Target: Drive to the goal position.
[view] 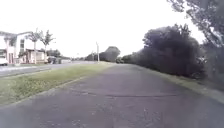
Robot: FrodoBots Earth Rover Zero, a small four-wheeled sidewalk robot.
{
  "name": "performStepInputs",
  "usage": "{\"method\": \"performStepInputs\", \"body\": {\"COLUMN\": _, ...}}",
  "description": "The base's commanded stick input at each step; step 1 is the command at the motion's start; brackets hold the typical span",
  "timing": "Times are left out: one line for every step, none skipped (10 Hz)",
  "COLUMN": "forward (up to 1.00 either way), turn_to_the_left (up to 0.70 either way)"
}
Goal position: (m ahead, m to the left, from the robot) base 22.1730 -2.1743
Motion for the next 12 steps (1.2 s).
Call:
{"method": "performStepInputs", "body": {"forward": 0.06, "turn_to_the_left": 0.00}}
{"method": "performStepInputs", "body": {"forward": 0.05, "turn_to_the_left": 0.00}}
{"method": "performStepInputs", "body": {"forward": 0.05, "turn_to_the_left": 0.00}}
{"method": "performStepInputs", "body": {"forward": 0.06, "turn_to_the_left": 0.00}}
{"method": "performStepInputs", "body": {"forward": 0.05, "turn_to_the_left": 0.00}}
{"method": "performStepInputs", "body": {"forward": 0.06, "turn_to_the_left": 0.00}}
{"method": "performStepInputs", "body": {"forward": 0.06, "turn_to_the_left": 0.00}}
{"method": "performStepInputs", "body": {"forward": 0.06, "turn_to_the_left": 0.00}}
{"method": "performStepInputs", "body": {"forward": 0.05, "turn_to_the_left": 0.00}}
{"method": "performStepInputs", "body": {"forward": 0.05, "turn_to_the_left": 0.00}}
{"method": "performStepInputs", "body": {"forward": 0.05, "turn_to_the_left": 0.00}}
{"method": "performStepInputs", "body": {"forward": 0.06, "turn_to_the_left": 0.00}}
